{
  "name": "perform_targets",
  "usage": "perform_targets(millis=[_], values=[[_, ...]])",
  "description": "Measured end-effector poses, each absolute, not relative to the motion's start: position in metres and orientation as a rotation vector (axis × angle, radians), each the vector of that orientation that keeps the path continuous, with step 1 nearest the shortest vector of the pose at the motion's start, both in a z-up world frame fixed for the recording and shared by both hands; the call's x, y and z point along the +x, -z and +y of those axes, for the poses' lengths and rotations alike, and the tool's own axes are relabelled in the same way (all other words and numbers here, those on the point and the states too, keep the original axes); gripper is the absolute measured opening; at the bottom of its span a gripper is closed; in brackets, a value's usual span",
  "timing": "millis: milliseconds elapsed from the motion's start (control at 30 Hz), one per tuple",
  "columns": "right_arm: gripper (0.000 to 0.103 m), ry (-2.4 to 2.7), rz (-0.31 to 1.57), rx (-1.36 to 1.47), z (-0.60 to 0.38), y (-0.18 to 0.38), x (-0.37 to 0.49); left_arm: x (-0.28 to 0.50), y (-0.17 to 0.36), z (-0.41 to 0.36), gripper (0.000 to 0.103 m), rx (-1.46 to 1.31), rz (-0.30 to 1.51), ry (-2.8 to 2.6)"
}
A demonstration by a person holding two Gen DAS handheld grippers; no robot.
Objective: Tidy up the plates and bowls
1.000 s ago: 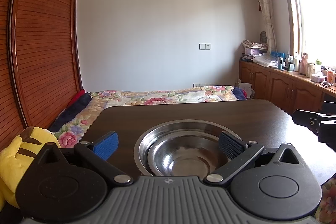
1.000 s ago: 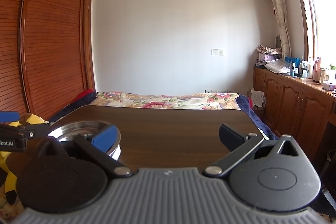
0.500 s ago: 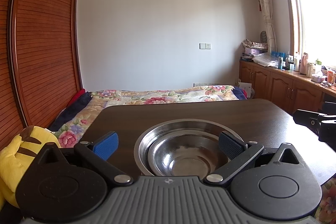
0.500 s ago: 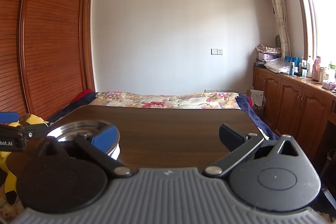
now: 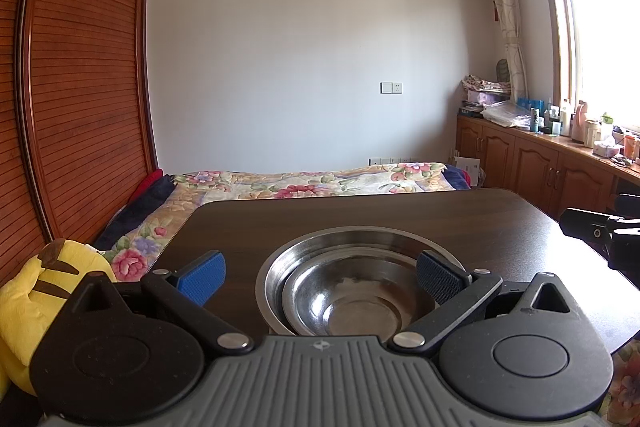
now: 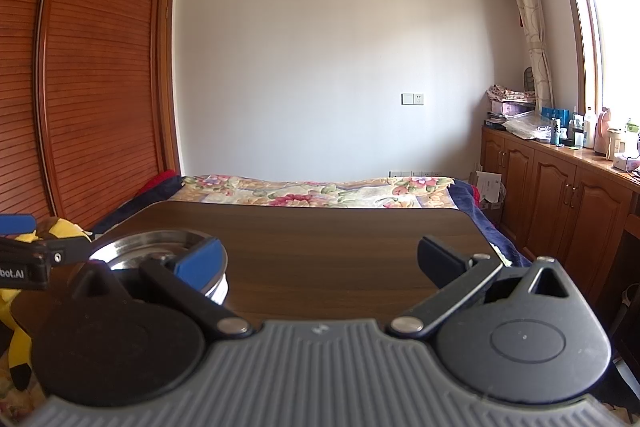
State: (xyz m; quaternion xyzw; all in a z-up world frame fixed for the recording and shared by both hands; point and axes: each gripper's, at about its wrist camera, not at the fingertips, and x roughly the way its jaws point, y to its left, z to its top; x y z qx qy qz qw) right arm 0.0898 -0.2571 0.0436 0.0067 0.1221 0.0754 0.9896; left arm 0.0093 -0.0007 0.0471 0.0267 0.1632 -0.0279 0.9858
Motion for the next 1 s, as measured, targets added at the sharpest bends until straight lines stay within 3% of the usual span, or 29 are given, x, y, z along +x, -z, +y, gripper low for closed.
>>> perform_targets(millis=[1000], values=[[0.103,-0.148,0.243,0.016,-0.26,-0.0441,0.0909,0.0096,-0.0452,-0.0009,0.103,0.054,0.331,0.058]])
